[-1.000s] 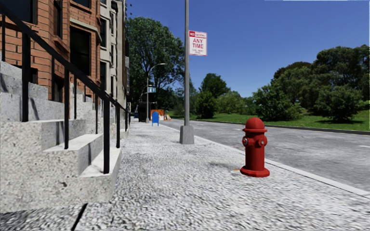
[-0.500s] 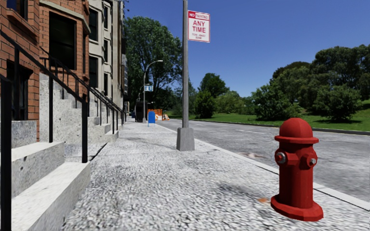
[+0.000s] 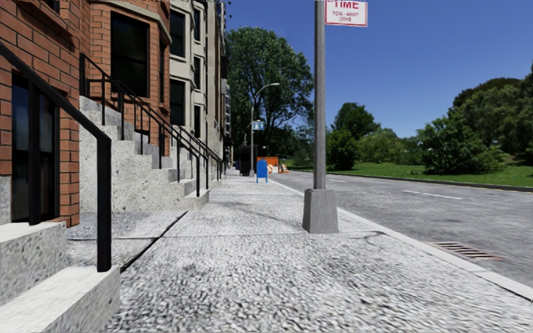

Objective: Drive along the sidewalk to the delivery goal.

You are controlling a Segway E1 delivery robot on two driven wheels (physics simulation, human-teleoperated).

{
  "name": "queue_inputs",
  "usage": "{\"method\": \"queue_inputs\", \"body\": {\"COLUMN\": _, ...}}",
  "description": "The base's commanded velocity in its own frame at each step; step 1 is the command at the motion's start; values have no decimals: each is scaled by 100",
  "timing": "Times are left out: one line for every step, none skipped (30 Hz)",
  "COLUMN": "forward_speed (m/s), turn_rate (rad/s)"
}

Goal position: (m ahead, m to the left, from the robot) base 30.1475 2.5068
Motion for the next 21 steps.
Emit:
{"method": "queue_inputs", "body": {"forward_speed": 173, "turn_rate": 52}}
{"method": "queue_inputs", "body": {"forward_speed": 173, "turn_rate": 52}}
{"method": "queue_inputs", "body": {"forward_speed": 173, "turn_rate": 51}}
{"method": "queue_inputs", "body": {"forward_speed": 175, "turn_rate": 34}}
{"method": "queue_inputs", "body": {"forward_speed": 200, "turn_rate": 0}}
{"method": "queue_inputs", "body": {"forward_speed": 200, "turn_rate": 0}}
{"method": "queue_inputs", "body": {"forward_speed": 200, "turn_rate": 0}}
{"method": "queue_inputs", "body": {"forward_speed": 200, "turn_rate": 0}}
{"method": "queue_inputs", "body": {"forward_speed": 200, "turn_rate": 0}}
{"method": "queue_inputs", "body": {"forward_speed": 200, "turn_rate": 0}}
{"method": "queue_inputs", "body": {"forward_speed": 200, "turn_rate": 0}}
{"method": "queue_inputs", "body": {"forward_speed": 200, "turn_rate": 0}}
{"method": "queue_inputs", "body": {"forward_speed": 200, "turn_rate": 0}}
{"method": "queue_inputs", "body": {"forward_speed": 200, "turn_rate": 0}}
{"method": "queue_inputs", "body": {"forward_speed": 200, "turn_rate": 0}}
{"method": "queue_inputs", "body": {"forward_speed": 200, "turn_rate": 0}}
{"method": "queue_inputs", "body": {"forward_speed": 200, "turn_rate": 0}}
{"method": "queue_inputs", "body": {"forward_speed": 200, "turn_rate": 0}}
{"method": "queue_inputs", "body": {"forward_speed": 200, "turn_rate": 0}}
{"method": "queue_inputs", "body": {"forward_speed": 200, "turn_rate": 0}}
{"method": "queue_inputs", "body": {"forward_speed": 200, "turn_rate": 0}}
